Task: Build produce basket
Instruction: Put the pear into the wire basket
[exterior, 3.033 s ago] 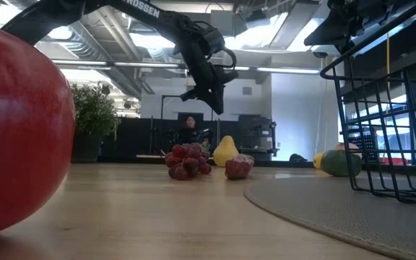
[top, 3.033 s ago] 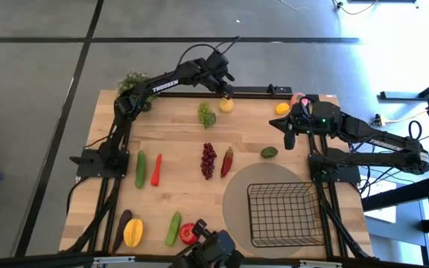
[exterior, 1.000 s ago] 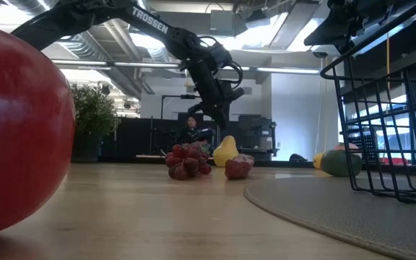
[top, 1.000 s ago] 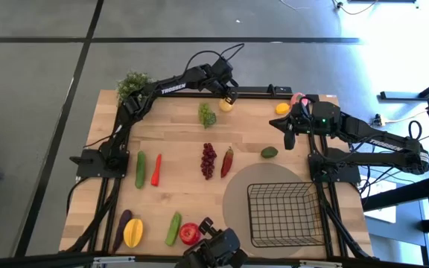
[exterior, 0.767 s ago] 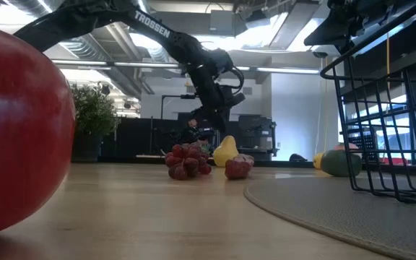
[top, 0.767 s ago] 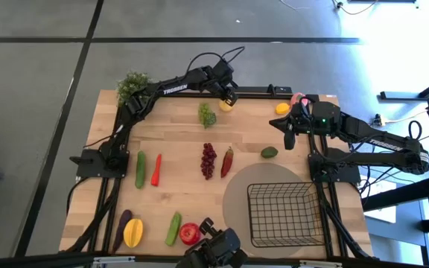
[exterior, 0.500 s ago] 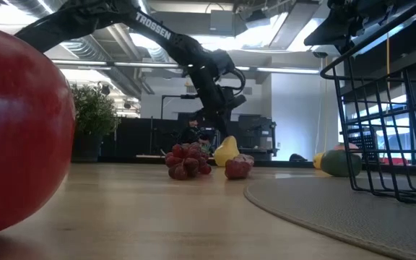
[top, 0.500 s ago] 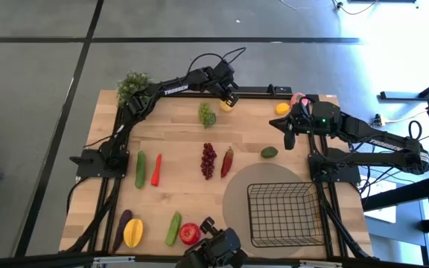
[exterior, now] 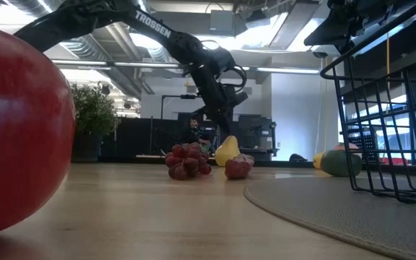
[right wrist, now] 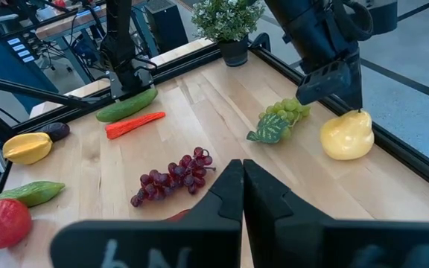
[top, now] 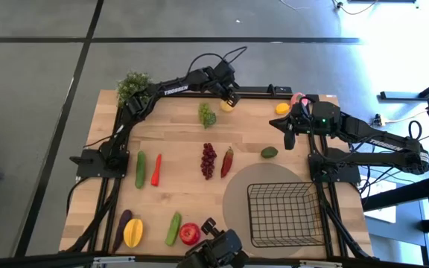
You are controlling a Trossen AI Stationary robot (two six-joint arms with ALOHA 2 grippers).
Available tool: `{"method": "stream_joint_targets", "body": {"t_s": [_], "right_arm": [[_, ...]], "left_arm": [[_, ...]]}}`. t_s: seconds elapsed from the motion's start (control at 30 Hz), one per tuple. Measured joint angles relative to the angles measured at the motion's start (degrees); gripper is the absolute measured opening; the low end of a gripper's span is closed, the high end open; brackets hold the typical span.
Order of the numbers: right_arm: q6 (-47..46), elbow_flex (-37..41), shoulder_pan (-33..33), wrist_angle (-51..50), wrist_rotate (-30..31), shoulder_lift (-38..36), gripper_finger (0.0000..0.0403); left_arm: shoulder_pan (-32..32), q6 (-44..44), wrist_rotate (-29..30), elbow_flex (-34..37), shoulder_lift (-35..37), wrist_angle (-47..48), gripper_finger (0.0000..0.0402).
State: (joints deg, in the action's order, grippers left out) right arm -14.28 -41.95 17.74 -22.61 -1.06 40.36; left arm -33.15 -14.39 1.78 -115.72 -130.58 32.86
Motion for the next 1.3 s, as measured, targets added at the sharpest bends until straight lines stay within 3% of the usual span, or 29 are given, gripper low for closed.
{"method": "stream_joint_targets", "body": {"t_s": [1.07, 1.3], "right_arm": [[1.4, 0.0, 0.0, 0.0, 0.0, 0.0, 0.0], [1.4, 0.0, 0.0, 0.0, 0.0, 0.0, 0.0]], "left_arm": [[1.3, 3.4, -0.1, 0.0, 0.0, -2.1, 0.0021], [1.3, 4.2, -5.5, 0.0, 0.1, -2.1, 0.0002]]}}
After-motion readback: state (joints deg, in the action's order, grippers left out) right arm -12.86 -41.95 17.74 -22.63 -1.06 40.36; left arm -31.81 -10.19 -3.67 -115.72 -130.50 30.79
